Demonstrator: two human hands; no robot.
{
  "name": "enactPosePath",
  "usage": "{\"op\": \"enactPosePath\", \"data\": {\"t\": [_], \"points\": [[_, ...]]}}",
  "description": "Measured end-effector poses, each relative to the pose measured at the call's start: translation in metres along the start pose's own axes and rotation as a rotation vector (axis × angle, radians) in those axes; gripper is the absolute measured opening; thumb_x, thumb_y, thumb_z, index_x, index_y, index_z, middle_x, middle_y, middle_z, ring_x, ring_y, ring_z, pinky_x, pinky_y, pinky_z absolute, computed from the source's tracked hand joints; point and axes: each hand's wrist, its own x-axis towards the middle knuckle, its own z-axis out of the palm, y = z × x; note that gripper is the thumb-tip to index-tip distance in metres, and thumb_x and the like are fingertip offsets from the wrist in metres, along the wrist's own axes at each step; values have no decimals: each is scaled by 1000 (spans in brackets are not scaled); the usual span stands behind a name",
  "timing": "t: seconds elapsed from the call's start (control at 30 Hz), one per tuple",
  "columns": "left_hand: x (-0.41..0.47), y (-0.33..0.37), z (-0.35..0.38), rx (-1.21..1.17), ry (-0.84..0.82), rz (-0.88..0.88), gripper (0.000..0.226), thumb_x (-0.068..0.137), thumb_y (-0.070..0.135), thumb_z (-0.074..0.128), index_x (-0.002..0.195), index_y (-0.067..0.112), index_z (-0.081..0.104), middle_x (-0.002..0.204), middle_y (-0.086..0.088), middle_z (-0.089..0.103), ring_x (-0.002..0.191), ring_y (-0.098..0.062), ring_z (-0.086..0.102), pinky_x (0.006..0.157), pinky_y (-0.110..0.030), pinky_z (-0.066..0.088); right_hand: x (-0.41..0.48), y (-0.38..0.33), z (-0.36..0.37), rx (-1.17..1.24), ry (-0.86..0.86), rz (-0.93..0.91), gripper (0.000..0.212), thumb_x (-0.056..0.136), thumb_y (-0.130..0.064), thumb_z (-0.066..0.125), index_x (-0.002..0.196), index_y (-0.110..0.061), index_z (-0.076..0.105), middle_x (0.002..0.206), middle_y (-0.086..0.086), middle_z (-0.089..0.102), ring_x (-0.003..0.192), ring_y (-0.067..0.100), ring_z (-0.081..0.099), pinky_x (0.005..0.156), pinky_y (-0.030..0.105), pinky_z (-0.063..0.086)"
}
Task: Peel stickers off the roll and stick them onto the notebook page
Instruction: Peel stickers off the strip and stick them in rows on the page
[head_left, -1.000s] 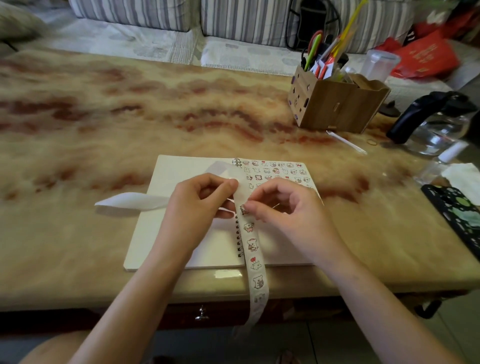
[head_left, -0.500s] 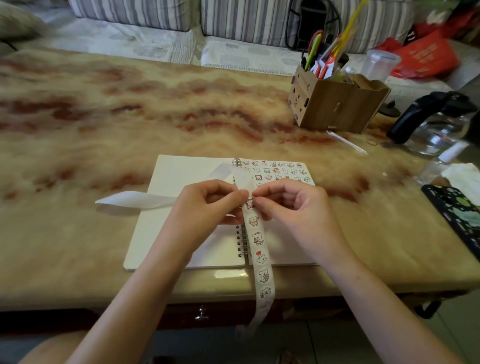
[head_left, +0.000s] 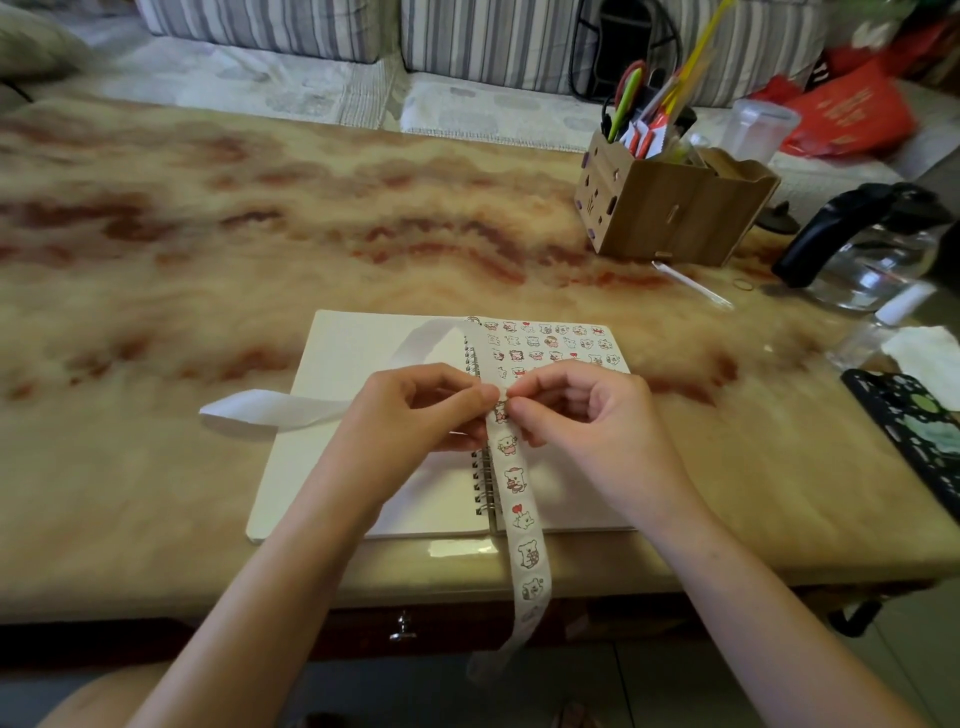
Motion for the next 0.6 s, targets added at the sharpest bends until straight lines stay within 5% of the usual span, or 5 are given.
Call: {"op": "enactPosePath", "data": {"t": [0.23, 0.6], "points": [[1, -2, 2, -23, 22, -56, 11, 83, 12, 67, 78, 3, 70, 79, -16, 72, 71, -20, 67, 77, -35, 59, -2, 0, -1, -174, 12, -24, 11, 82, -10, 71, 79, -20, 71, 77, -5, 70, 70, 9, 61, 70, 30, 51], [0, 1, 0, -108, 2, -115, 15, 87, 13, 62, 81, 0, 66, 74, -10, 71, 67, -15, 68, 64, -24, 58, -4, -2, -1, -301, -34, -154, 9, 84, -17, 69, 80, -24, 64, 86, -9, 59, 79, 10, 54, 75, 18, 43]]}}
